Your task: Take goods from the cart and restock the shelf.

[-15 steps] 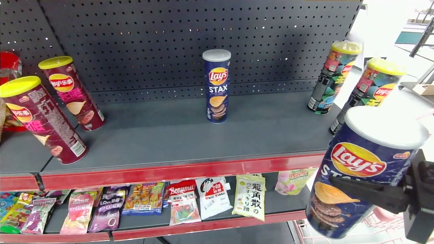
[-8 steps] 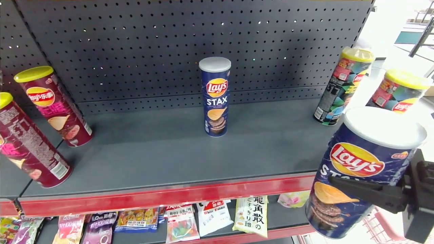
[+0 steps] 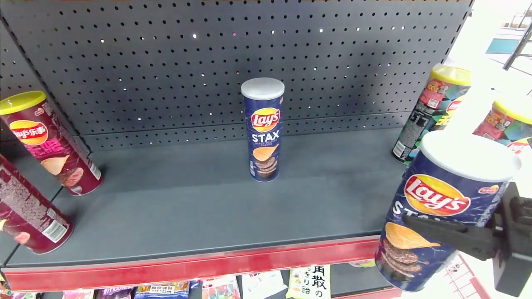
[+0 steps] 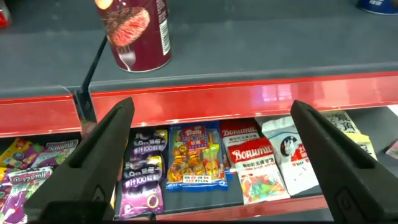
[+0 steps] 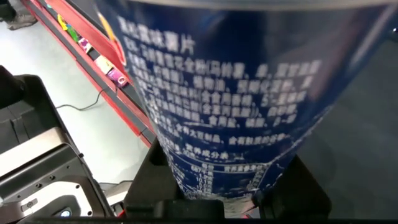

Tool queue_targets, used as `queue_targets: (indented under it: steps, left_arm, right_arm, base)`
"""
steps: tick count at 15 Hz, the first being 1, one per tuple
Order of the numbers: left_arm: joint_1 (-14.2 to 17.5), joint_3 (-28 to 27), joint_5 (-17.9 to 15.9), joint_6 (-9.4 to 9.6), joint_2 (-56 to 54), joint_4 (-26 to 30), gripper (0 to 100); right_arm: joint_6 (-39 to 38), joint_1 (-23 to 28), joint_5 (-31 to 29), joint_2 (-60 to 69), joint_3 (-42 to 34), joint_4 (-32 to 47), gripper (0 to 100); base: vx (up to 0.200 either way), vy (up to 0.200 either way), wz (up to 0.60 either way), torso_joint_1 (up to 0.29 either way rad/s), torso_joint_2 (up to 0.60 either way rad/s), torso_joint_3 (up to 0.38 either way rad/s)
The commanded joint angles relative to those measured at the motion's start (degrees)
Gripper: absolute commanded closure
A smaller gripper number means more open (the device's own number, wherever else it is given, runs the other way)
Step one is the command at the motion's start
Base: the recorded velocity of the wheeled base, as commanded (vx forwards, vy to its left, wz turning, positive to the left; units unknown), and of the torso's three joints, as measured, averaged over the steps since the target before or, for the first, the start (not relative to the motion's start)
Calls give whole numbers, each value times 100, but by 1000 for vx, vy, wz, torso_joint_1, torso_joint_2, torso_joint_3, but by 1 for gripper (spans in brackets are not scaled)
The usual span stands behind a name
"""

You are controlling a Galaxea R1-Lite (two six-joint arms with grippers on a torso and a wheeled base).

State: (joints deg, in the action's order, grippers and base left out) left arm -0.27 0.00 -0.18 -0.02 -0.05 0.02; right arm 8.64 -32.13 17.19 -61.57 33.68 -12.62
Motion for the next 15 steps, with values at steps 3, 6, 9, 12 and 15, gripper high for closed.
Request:
queue_targets:
  steps: [3, 6, 9, 12, 15]
  left_arm:
    - [-8, 0, -17, 20, 66, 6, 0]
    - [-52, 0, -157, 11, 172, -2, 0]
    - [-316, -1934, -650, -375, 1833, -55, 0]
    - [-1116, -3208, -1801, -77, 3916, -143, 0]
    - [-1617, -3964, -2689, 284, 5867, -662, 0]
  right_arm:
    - [50, -3, -5, 137, -64, -4, 100]
    - [226, -153, 136, 304, -72, 5, 100]
    - [226, -285, 224, 313, 7, -4, 100]
    - [173, -285, 224, 181, 244, -13, 100]
    - [41, -241, 206, 75, 411, -4, 100]
  base:
    - [0, 0, 0, 0, 0, 0]
    - [0, 0, 0, 0, 0, 0]
    - [0, 0, 0, 0, 0, 0]
    - [0, 0, 0, 0, 0, 0]
    - [0, 0, 0, 0, 0, 0]
